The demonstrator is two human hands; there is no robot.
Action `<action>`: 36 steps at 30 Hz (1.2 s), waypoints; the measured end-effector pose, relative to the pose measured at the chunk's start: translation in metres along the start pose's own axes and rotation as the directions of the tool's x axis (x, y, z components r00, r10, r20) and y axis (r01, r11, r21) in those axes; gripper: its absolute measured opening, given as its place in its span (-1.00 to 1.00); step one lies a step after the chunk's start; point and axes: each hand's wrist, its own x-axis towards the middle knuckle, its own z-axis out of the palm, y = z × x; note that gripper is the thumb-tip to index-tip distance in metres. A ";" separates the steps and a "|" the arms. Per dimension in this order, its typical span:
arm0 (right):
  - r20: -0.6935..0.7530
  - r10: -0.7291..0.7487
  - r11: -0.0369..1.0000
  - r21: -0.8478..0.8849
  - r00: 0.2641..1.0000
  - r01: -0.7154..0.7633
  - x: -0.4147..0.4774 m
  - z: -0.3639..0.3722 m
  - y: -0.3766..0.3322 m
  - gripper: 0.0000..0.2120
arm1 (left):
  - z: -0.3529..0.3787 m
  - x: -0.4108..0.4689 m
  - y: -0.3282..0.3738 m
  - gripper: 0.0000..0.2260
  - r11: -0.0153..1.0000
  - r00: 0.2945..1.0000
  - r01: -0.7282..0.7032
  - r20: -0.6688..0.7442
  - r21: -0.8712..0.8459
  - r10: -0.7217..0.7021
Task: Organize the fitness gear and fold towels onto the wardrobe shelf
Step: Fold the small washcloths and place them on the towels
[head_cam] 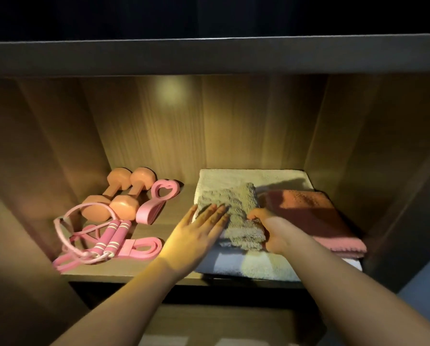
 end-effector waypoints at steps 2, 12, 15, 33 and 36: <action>-0.023 -0.006 0.998 -0.062 1.000 0.005 -0.003 0.001 0.003 -0.78 | 0.000 -0.007 0.003 -0.52 1.000 1.000 -0.024 0.009 0.005 0.024; -0.027 -0.028 0.994 -0.105 0.999 0.025 -0.004 0.011 -0.006 -0.86 | 0.008 -0.007 -0.008 -0.40 0.995 0.995 0.024 0.101 -0.093 -0.015; -0.103 -0.029 0.969 -0.249 0.994 0.003 -0.005 0.011 -0.012 -0.95 | 0.007 -0.005 -0.008 -0.45 0.991 0.995 0.021 0.095 -0.130 -0.008; 0.307 -0.361 -0.096 -0.952 0.881 0.292 0.022 0.008 0.012 -0.44 | 0.027 0.046 -0.002 -0.46 0.811 0.813 0.479 0.518 -0.336 -0.266; 0.285 -0.364 -0.124 -0.959 0.887 0.257 0.024 0.011 0.014 -0.44 | 0.028 0.046 -0.002 -0.45 0.805 0.788 0.496 0.557 -0.324 -0.261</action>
